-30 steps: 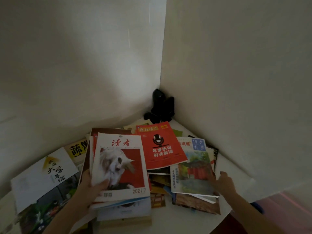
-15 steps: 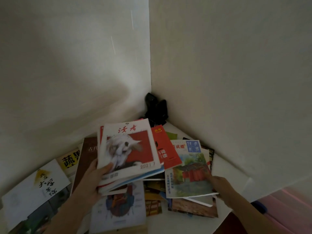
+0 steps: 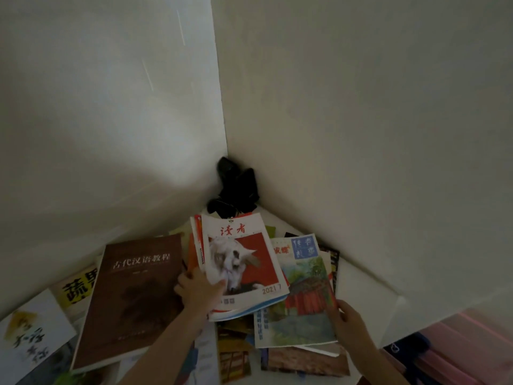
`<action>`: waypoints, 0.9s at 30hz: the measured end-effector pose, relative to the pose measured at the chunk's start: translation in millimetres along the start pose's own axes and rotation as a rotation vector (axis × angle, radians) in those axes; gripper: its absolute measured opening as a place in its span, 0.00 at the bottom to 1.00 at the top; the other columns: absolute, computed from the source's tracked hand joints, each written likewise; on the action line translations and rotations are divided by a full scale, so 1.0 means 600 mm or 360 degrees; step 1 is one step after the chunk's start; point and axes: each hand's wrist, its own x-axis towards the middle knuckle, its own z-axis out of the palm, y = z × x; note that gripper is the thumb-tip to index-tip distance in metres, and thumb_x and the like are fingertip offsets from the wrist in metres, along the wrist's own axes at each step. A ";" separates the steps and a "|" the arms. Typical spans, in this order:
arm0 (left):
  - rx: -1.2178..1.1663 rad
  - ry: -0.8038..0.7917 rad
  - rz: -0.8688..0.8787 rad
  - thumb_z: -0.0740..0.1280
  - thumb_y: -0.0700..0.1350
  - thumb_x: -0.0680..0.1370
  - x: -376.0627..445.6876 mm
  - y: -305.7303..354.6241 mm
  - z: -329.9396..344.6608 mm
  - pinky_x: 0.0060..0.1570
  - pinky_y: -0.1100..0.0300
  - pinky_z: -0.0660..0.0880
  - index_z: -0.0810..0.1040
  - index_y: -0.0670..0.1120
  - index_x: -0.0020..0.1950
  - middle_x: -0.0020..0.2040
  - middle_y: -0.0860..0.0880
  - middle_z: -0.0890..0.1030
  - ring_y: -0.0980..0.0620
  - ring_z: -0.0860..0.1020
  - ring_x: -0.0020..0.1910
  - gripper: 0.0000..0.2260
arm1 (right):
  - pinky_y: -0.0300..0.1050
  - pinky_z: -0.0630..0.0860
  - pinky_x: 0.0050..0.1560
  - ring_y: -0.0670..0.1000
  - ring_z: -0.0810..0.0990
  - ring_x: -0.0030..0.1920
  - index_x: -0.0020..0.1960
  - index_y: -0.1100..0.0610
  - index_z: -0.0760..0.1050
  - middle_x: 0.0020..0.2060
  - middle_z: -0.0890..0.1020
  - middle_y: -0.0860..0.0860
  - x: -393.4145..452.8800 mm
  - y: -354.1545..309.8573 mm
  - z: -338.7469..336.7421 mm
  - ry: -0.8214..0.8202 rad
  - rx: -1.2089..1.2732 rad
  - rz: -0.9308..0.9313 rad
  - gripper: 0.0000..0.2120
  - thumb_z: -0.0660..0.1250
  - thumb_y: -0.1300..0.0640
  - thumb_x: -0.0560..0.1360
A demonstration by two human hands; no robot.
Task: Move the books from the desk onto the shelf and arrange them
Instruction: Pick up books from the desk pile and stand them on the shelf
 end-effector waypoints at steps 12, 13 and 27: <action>-0.0664 -0.0125 -0.0171 0.73 0.41 0.67 0.003 0.046 -0.029 0.60 0.42 0.75 0.62 0.48 0.71 0.61 0.42 0.73 0.39 0.74 0.60 0.35 | 0.48 0.76 0.46 0.53 0.79 0.47 0.56 0.53 0.74 0.49 0.81 0.54 0.003 0.006 0.015 0.0061 0.0004 -0.0029 0.07 0.60 0.53 0.82; -0.0617 -0.0121 -0.0183 0.73 0.40 0.69 0.003 0.052 -0.032 0.62 0.43 0.74 0.59 0.49 0.73 0.64 0.41 0.71 0.39 0.72 0.62 0.37 | 0.49 0.77 0.47 0.53 0.80 0.47 0.56 0.53 0.74 0.48 0.81 0.53 0.003 0.007 0.015 0.0060 -0.0001 -0.0028 0.07 0.60 0.53 0.82; -0.1013 -0.0416 -0.0095 0.71 0.34 0.74 0.003 0.045 -0.043 0.38 0.54 0.76 0.58 0.48 0.64 0.55 0.41 0.74 0.45 0.77 0.47 0.28 | 0.42 0.80 0.39 0.49 0.81 0.46 0.59 0.54 0.74 0.48 0.81 0.51 -0.024 0.004 0.013 -0.0029 0.0251 0.0003 0.09 0.65 0.54 0.80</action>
